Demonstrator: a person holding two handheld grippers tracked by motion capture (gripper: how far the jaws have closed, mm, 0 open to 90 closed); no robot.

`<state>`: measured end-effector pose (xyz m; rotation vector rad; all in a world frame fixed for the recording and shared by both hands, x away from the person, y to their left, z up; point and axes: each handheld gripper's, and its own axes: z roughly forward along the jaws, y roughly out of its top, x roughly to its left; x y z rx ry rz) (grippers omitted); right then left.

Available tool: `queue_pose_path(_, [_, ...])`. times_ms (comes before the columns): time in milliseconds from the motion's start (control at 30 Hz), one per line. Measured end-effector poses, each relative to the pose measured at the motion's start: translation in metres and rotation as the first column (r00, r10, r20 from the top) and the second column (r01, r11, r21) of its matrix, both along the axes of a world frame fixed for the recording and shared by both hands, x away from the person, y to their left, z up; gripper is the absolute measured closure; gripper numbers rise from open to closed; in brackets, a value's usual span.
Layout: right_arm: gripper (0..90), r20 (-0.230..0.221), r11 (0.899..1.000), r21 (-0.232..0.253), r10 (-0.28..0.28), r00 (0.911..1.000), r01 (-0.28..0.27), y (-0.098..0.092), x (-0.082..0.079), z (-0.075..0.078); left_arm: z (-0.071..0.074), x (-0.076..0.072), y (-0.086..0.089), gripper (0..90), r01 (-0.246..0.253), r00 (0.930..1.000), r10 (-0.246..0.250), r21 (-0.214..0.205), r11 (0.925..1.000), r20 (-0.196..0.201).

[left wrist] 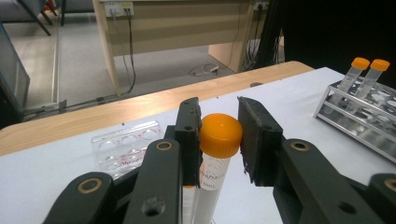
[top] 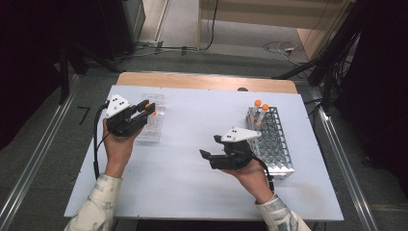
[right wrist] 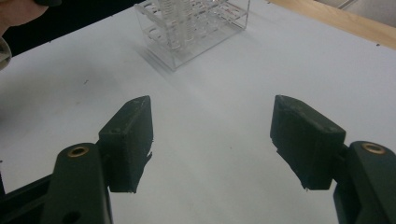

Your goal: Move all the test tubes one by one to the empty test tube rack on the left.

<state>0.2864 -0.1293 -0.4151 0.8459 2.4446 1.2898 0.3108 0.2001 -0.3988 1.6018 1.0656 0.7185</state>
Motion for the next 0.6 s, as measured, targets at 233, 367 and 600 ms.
queue_pose_path(233, [29.0,-0.001,1.0,-0.003,0.004,1.0,-0.004,0.0,0.0,0.0,-0.008,0.003,-0.002,70.1,-0.001,0.9997,0.002,0.015,0.9999,-0.023])
queue_pose_path(367, [29.2,0.001,1.0,0.002,0.003,1.0,-0.003,-0.001,0.0,0.001,-0.011,0.001,-0.003,70.1,-0.001,0.9994,0.002,0.029,0.9996,-0.035])
queue_pose_path(600, [29.2,0.002,1.0,0.005,-0.001,1.0,0.001,-0.003,-0.001,0.002,-0.014,-0.004,-0.004,70.0,-0.01,0.9985,0.013,0.055,0.9985,-0.054])
